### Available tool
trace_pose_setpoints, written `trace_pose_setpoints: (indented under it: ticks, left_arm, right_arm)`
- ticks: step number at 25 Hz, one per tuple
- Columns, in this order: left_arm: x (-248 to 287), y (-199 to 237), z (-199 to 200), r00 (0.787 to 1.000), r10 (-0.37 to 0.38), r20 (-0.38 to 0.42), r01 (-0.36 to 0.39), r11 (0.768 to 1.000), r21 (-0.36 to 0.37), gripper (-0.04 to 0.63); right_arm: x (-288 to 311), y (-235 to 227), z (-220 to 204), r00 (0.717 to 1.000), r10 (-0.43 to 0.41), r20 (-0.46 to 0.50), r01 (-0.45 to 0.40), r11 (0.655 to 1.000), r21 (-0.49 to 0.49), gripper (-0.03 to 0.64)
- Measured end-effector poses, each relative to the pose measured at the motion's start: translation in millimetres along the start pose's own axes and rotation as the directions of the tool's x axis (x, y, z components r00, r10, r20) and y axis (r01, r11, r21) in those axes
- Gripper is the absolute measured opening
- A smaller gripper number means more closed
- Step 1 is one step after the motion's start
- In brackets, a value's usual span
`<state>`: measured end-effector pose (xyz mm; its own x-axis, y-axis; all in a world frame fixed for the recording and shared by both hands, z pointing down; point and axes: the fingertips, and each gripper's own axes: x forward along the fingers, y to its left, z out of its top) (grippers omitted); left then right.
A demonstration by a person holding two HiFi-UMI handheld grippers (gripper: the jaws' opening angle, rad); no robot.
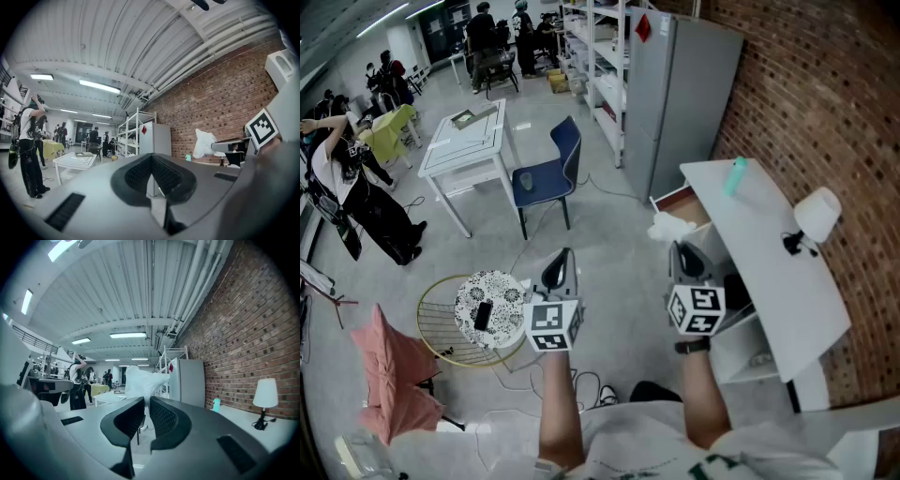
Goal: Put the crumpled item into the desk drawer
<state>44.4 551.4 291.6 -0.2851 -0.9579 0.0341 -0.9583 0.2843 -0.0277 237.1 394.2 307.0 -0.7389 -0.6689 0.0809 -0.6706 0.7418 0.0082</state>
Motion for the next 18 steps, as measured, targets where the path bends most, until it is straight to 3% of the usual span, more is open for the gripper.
trace_pose_setpoints:
  ticks: [9,15,18]
  left_arm:
    - [28.9,-6.2,-0.2,1.000,-0.003,0.000,0.003,1.000,0.004,-0.004]
    - [102.3,-11.9,8.4,0.999,0.032,-0.020,-0.032,0.999,0.036,-0.004]
    - [139.5,-21.0,19.7,0.998,0.067,-0.018,-0.065,0.994,0.082,-0.003]
  right_arm:
    - [31.2,0.2,-0.1,0.999,0.048,-0.010,-0.048,0.998,0.030,0.032]
    - [101.1,-28.6,-2.6,0.989,0.141,-0.039,-0.138,0.988,0.071,0.032]
    - [133.3,-58.6,4.7,0.988,0.141,-0.070,-0.139,0.990,0.031,0.032]
